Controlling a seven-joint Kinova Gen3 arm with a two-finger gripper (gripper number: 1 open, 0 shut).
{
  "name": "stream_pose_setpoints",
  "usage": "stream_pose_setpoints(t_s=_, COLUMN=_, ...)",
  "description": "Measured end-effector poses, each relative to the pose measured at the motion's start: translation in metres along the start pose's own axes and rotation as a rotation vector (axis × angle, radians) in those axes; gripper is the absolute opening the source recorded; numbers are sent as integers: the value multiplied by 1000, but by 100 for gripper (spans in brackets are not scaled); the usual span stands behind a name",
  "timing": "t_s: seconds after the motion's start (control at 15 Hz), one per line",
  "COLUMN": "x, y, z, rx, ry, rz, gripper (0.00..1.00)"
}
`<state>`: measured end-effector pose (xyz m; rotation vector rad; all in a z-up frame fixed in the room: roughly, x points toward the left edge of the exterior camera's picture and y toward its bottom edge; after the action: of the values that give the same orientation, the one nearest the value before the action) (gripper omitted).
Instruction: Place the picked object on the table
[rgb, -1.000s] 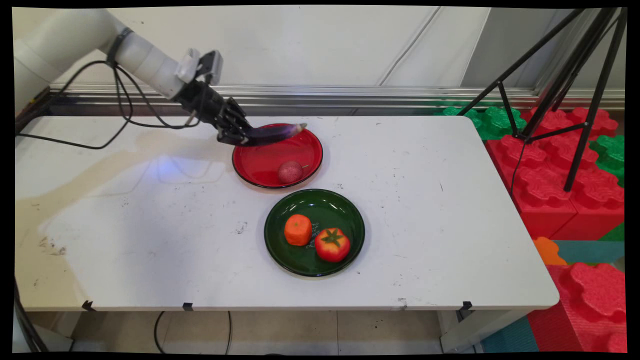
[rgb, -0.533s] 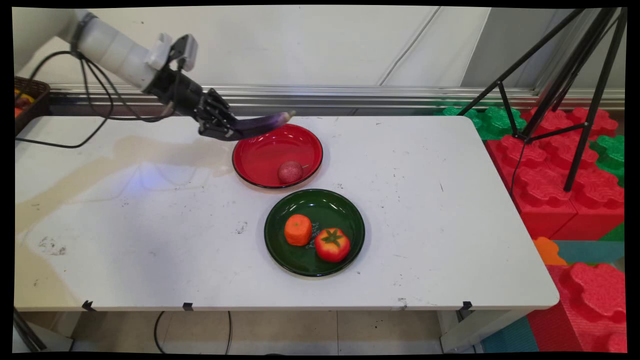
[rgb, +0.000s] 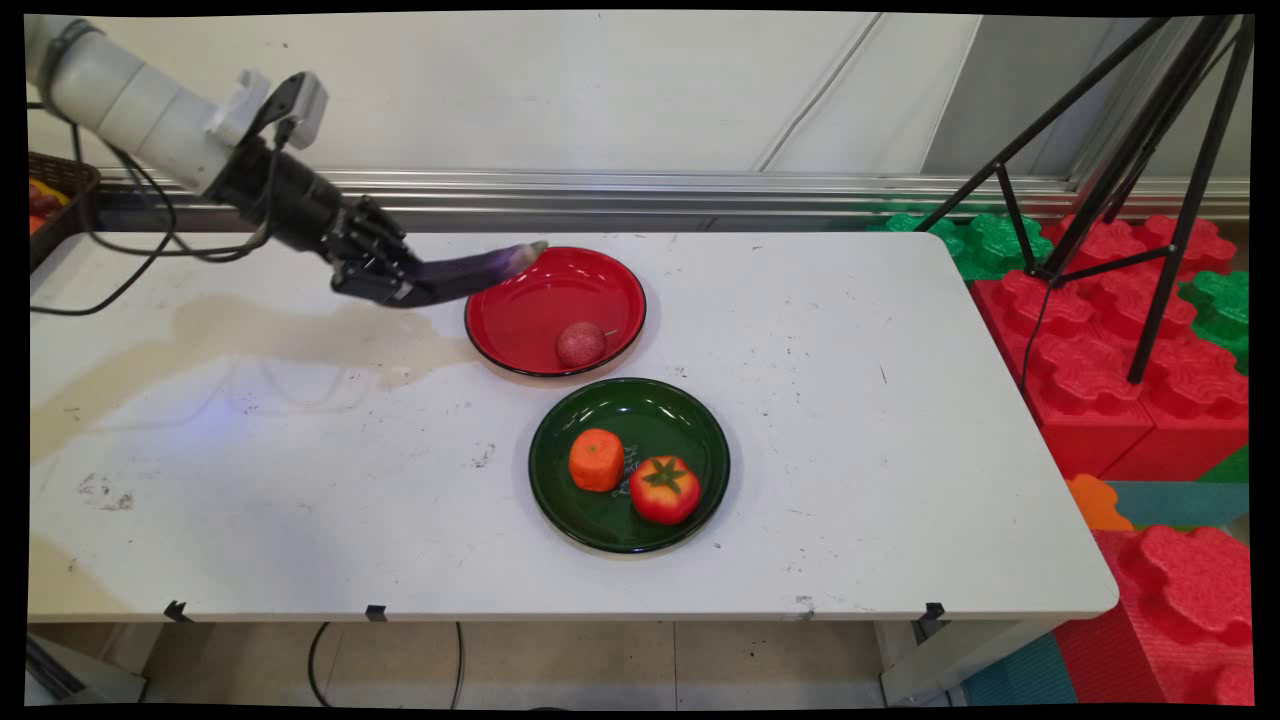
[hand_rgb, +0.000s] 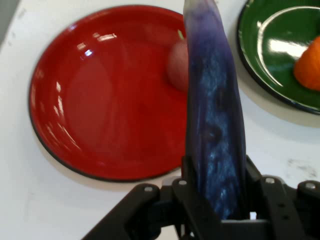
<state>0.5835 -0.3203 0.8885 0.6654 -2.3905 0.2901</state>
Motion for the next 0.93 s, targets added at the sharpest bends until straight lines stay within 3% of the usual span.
stream_pose_setpoints(t_s=0.4, x=-22, y=27, z=-10, rx=-23, ry=-37, rz=-55, gripper=0)
stream_pose_setpoints(t_s=0.93, x=-50, y=47, z=3, rx=-47, ry=-100, rz=-88, gripper=0)
